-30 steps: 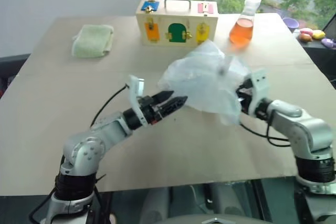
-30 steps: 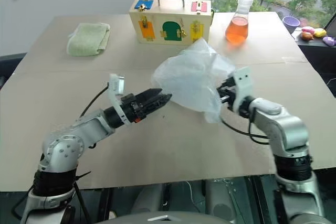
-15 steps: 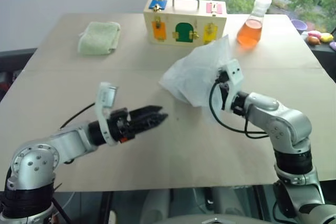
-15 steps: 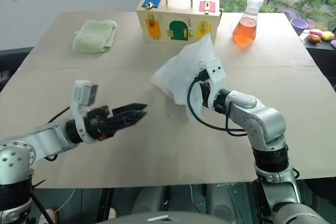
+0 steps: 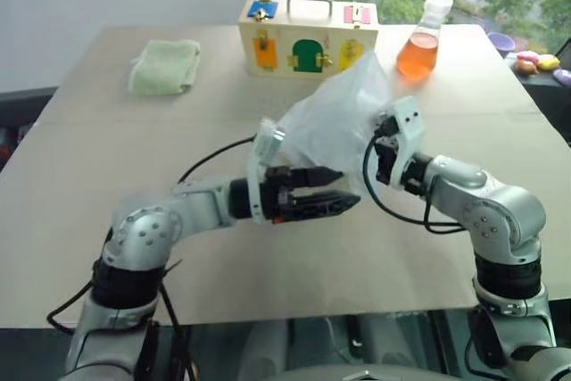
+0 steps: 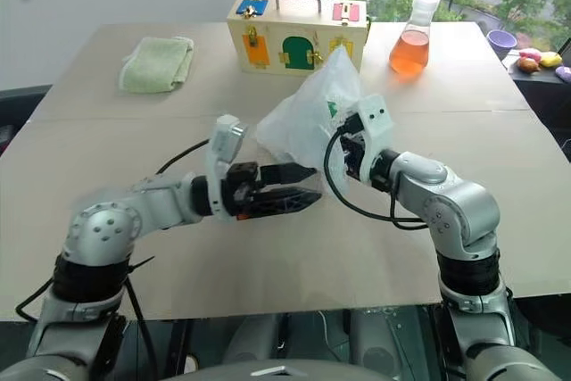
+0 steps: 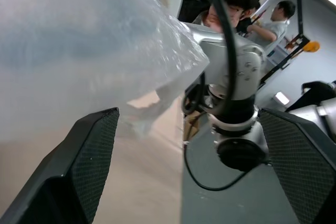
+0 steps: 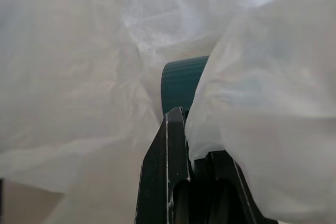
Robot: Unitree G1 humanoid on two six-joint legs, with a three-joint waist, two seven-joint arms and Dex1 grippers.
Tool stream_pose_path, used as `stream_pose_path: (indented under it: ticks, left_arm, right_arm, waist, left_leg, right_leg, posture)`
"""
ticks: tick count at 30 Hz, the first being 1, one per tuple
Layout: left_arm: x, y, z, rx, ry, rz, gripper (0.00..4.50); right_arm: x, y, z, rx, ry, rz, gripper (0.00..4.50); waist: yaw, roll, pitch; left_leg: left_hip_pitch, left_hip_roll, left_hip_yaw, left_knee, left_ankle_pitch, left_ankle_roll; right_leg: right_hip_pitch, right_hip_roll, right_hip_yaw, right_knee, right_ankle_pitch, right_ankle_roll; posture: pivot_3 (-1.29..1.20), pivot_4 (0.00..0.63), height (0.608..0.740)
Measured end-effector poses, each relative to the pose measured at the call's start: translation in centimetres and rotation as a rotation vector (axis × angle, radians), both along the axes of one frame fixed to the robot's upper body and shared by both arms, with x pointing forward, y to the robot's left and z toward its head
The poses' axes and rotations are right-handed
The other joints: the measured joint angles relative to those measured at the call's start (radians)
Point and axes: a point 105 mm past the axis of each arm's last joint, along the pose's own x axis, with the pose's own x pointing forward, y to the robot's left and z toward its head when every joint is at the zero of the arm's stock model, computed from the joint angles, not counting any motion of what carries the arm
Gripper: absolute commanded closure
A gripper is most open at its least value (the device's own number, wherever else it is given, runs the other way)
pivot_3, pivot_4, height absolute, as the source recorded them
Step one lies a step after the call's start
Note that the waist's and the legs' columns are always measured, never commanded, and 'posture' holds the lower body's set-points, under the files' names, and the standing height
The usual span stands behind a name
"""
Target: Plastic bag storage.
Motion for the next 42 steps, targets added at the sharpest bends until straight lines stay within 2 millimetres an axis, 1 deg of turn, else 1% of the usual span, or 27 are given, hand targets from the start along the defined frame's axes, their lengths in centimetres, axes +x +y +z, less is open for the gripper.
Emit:
stream_pose_path:
  ticks: [4,6,10,14,16,18,20,23,26,29,33,36,38,42]
  left_arm:
    - [0.1,-1.2,-0.5,0.006,0.001,-0.04,0.1]
    - [0.1,-2.2,-0.5,-0.01,-0.006,-0.075,0.1]
    - [-0.2,-3.2,0.0,-0.028,-0.033,-0.126,0.1]
    - [0.0,-4.2,-0.7,-0.012,-0.046,-0.14,0.1]
    - [0.0,-4.7,-0.5,-0.039,-0.059,-0.141,0.1]
    - [0.1,-4.8,0.0,-0.06,-0.068,-0.138,0.1]
    - [0.4,-4.2,0.8,-0.098,-0.076,-0.123,0.1]
    - [0.4,-3.7,1.0,-0.1,-0.087,-0.12,0.1]
    - [0.5,-3.9,1.2,-0.109,-0.1,-0.123,0.1]
    - [0.7,-4.1,1.5,-0.108,-0.133,-0.117,0.1]
    - [0.2,-3.7,1.6,-0.095,-0.157,-0.152,0.1]
    - [0.5,-3.3,1.4,-0.063,-0.199,-0.14,0.1]
    - [0.8,-3.6,1.2,-0.049,-0.231,-0.129,0.1]
    - [1.2,-4.3,0.9,-0.023,-0.272,-0.129,0.1]
  right_arm:
    - [0.8,-0.8,1.0,0.014,-0.023,-0.053,4.5]
    - [1.4,-1.1,1.6,0.02,-0.034,-0.077,4.5]
    - [2.0,-1.4,1.7,0.017,-0.03,-0.105,4.5]
    - [2.3,-1.9,1.6,0.024,-0.022,-0.135,4.5]
    - [2.4,-1.8,1.6,0.031,-0.022,-0.145,4.5]
    - [2.4,-1.8,1.7,0.036,-0.021,-0.148,4.5]
    - [2.5,-2.0,1.7,0.042,-0.022,-0.158,4.5]
    - [2.9,-2.4,1.5,0.047,-0.007,-0.176,4.5]
    - [3.1,-2.4,1.1,0.05,0.014,-0.187,4.5]
    - [3.2,-2.3,1.4,0.057,0.007,-0.186,4.5]
    - [3.4,-3.0,2.3,0.099,-0.004,-0.206,4.5]
    - [3.7,-3.6,2.4,0.14,0.019,-0.22,4.5]
    - [3.8,-3.8,2.6,0.183,0.043,-0.218,4.5]
    - [3.6,-3.4,3.2,0.209,0.057,-0.181,4.5]
  waist:
    - [-0.001,0.0,0.0]
    - [-0.001,0.0,0.0]
    - [-0.001,0.0,0.0]
    - [-0.001,0.0,0.0]
    - [-0.001,0.0,0.0]
    - [-0.002,0.0,0.0]
    - [-0.003,0.0,0.0]
    - [-0.003,0.0,0.0]
    - [-0.002,0.0,0.0]
    - [-0.001,0.0,0.0]
    - [-0.003,0.0,0.0]
    - [-0.002,0.0,0.0]
    - [-0.002,0.0,0.0]
    - [-0.002,0.0,0.0]
  left_leg:
    - [-0.001,0.0,0.0,0.0,0.0,0.0]
    - [-0.001,0.0,0.0,0.0,0.0,0.0]
    - [-0.001,0.0,0.0,0.0,0.0,0.0]
    - [-0.001,0.0,0.0,0.0,0.0,0.0]
    - [-0.001,0.0,0.0,0.0,0.0,0.0]
    - [-0.001,0.0,0.0,0.0,0.0,0.0]
    - [-0.001,0.0,0.0,0.0,0.0,0.0]
    - [-0.001,0.0,0.0,0.0,0.0,0.0]
    - [-0.001,0.0,0.0,0.0,0.0,0.0]
    - [-0.001,0.0,0.0,0.0,0.0,0.0]
    - [-0.001,0.0,0.0,0.0,0.0,0.0]
    - [-0.001,0.0,0.0,0.0,0.0,0.0]
    - [-0.001,0.0,0.0,0.0,0.0,0.0]
    - [-0.001,0.0,0.0,0.0,0.0,0.0]
  right_leg:
    - [0.0,0.0,0.0,0.0,0.0,0.0]
    - [0.0,0.0,0.0,0.0,0.0,0.0]
    - [0.0,0.0,0.0,0.0,0.0,0.0]
    - [0.0,0.0,0.0,0.0,0.0,0.0]
    - [0.0,0.0,0.0,0.0,0.0,0.0]
    - [0.0,0.0,0.0,0.0,0.0,0.0]
    - [0.0,0.0,0.0,0.0,0.0,0.0]
    - [0.0,0.0,0.0,0.0,0.0,0.0]
    - [0.0,0.0,0.0,0.0,0.0,0.0]
    - [0.0,0.0,0.0,0.0,0.0,0.0]
    - [0.0,0.0,0.0,0.0,0.0,0.0]
    - [0.0,0.0,0.0,0.0,0.0,0.0]
    - [0.0,0.0,0.0,0.0,0.0,0.0]
    - [0.0,0.0,0.0,0.0,0.0,0.0]
  posture:
    - [0.0,0.15,0.74]
    - [0.0,0.15,0.74]
    - [0.0,0.15,0.74]
    - [0.0,0.15,0.74]
    - [0.0,0.15,0.74]
    - [0.0,0.15,0.74]
    - [0.0,0.15,0.74]
    - [0.0,0.15,0.74]
    - [0.0,0.15,0.74]
    - [0.0,0.15,0.74]
    - [0.0,0.15,0.74]
    - [0.0,0.15,0.74]
    - [0.0,0.15,0.74]
    - [0.0,0.15,0.74]
